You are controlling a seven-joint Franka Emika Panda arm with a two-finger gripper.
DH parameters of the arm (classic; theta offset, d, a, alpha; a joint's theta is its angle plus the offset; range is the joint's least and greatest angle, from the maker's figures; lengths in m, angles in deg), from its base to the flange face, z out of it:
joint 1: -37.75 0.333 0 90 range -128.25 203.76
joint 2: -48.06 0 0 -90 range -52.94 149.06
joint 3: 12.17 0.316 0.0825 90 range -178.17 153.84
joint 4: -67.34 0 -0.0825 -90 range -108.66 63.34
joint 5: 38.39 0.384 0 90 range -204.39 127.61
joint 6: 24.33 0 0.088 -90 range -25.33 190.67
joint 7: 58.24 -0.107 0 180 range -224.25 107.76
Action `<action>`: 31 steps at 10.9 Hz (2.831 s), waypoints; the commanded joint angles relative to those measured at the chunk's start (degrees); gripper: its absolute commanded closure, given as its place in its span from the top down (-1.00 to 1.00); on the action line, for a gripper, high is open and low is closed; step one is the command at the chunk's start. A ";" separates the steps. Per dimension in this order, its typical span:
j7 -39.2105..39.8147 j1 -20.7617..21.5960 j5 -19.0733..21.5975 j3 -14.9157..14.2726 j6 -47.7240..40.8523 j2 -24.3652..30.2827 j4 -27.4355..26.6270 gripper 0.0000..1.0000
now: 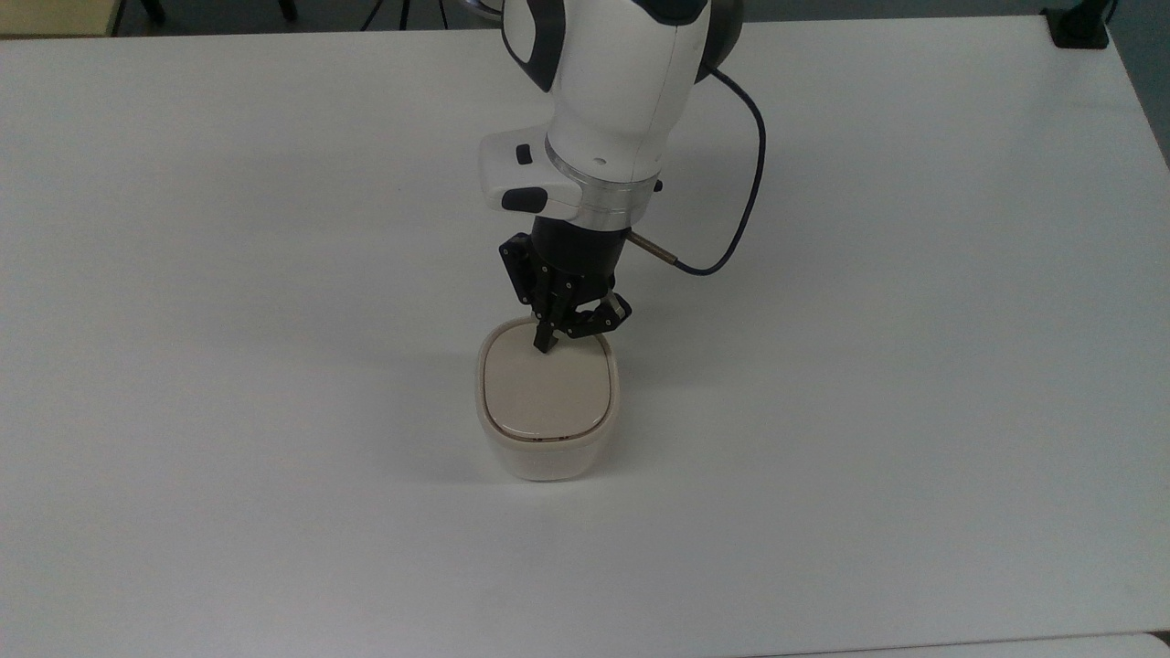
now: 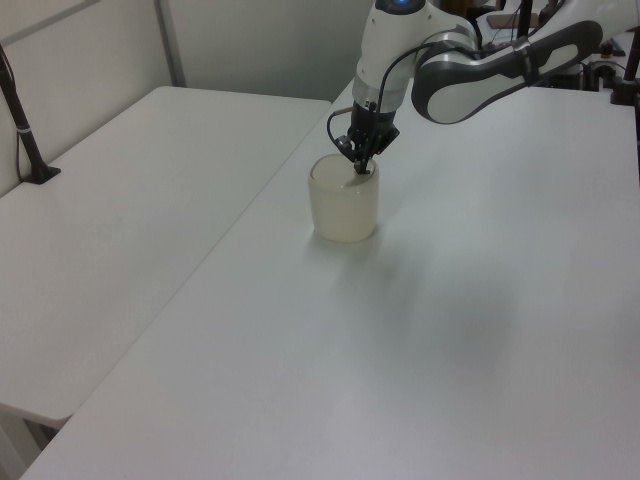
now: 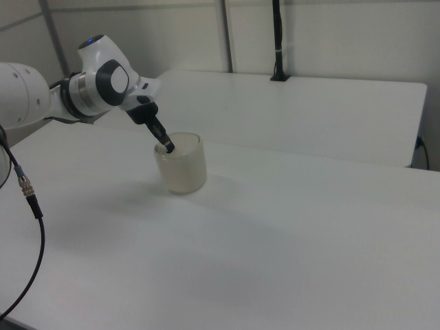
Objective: Open the trash bin
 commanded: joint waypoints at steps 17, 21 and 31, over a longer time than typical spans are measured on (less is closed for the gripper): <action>20.84 -6.93 18.93 -0.12 -19.60 26.88 -5.40 -1.00; 35.87 -10.71 25.97 -0.21 -31.31 32.16 -8.29 -1.00; 55.50 -14.50 25.27 1.55 -27.20 29.63 -9.01 1.00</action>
